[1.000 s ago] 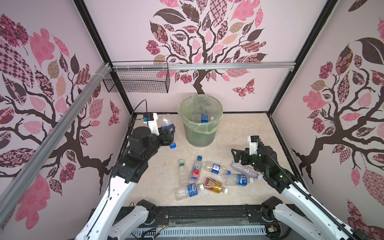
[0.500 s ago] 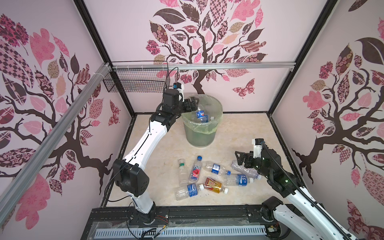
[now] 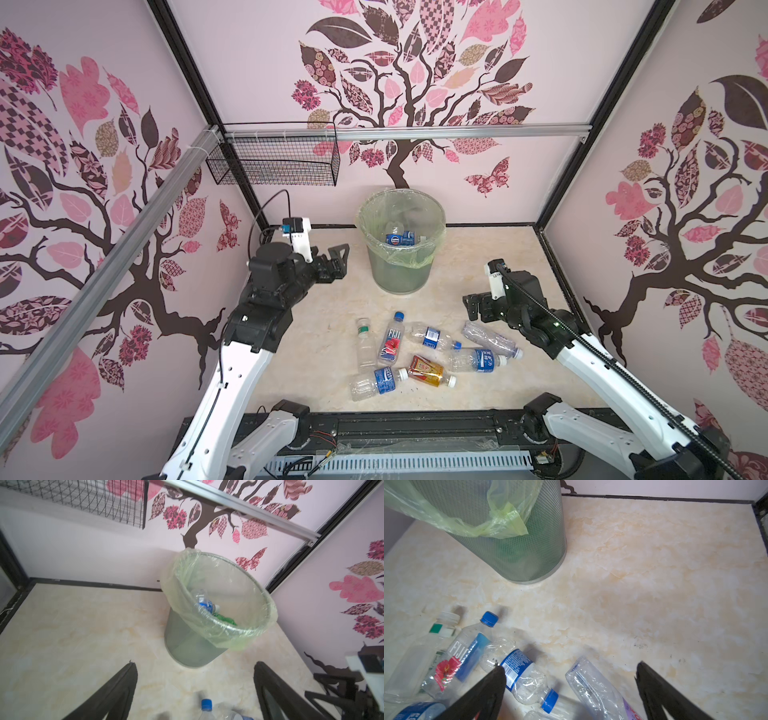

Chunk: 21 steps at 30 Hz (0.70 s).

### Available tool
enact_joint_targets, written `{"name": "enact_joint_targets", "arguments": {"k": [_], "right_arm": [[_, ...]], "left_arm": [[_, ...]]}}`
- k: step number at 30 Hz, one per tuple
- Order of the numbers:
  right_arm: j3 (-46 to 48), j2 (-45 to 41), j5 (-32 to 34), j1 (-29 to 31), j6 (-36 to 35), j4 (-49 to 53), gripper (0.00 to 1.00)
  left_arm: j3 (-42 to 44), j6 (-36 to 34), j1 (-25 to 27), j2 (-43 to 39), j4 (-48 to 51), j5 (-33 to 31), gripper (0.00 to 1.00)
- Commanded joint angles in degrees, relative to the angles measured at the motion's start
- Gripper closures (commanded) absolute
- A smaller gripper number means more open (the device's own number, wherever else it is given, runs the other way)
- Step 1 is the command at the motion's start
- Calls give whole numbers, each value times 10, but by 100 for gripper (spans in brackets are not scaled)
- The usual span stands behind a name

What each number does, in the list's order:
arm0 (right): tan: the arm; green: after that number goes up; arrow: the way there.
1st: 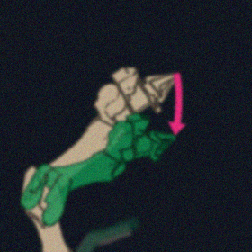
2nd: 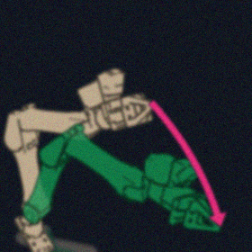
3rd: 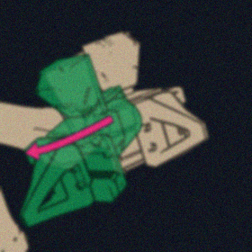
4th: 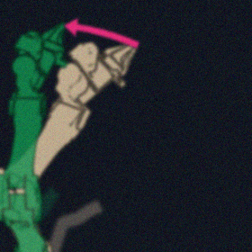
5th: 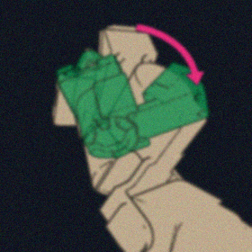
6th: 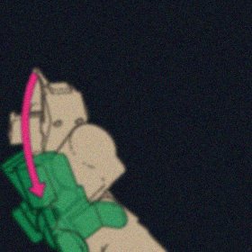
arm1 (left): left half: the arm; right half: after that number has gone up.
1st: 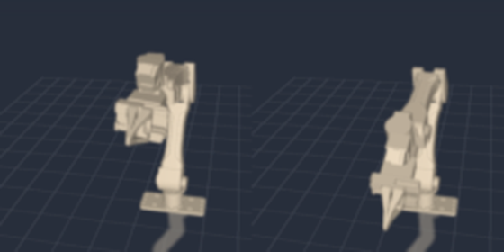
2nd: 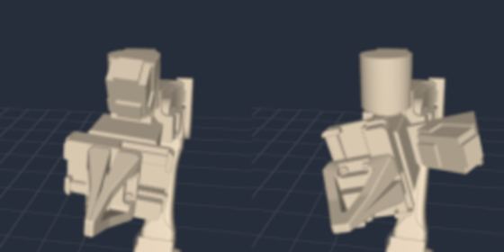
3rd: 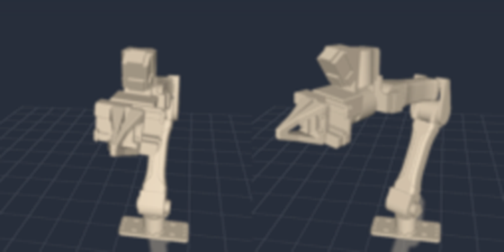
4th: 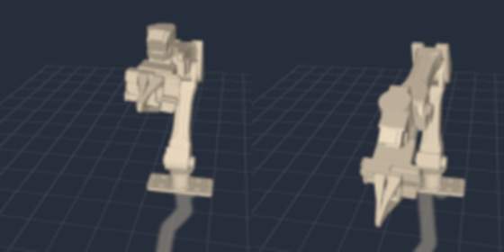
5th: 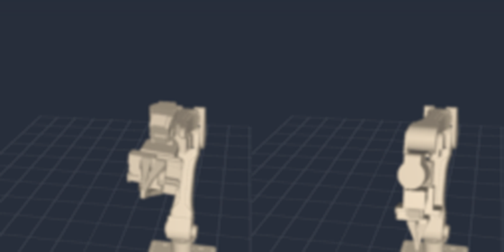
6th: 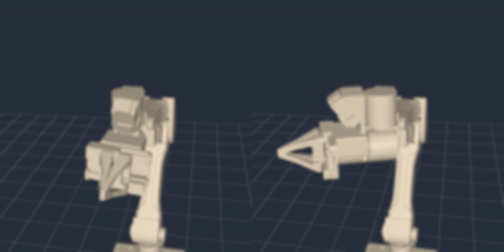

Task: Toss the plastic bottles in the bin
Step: 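Draw the left gripper back while the right gripper grasps a clear unlabelled bottle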

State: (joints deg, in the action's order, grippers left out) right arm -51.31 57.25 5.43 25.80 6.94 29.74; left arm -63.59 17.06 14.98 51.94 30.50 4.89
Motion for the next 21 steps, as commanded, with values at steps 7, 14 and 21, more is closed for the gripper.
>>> {"name": "enact_joint_targets", "arguments": {"k": [7, 14, 21], "right_arm": [[-69, 116, 47, 0, -182, 150, 0], [-70, 195, -13, 3, -190, 200, 7], [-62, 216, 22, 3, -201, 206, 6]], "left_arm": [[148, -12, -2, -111, 59, -43, 9], [157, -3, -3, -138, 65, -52, 12], [166, -10, -2, -160, 56, -59, 13]]}}
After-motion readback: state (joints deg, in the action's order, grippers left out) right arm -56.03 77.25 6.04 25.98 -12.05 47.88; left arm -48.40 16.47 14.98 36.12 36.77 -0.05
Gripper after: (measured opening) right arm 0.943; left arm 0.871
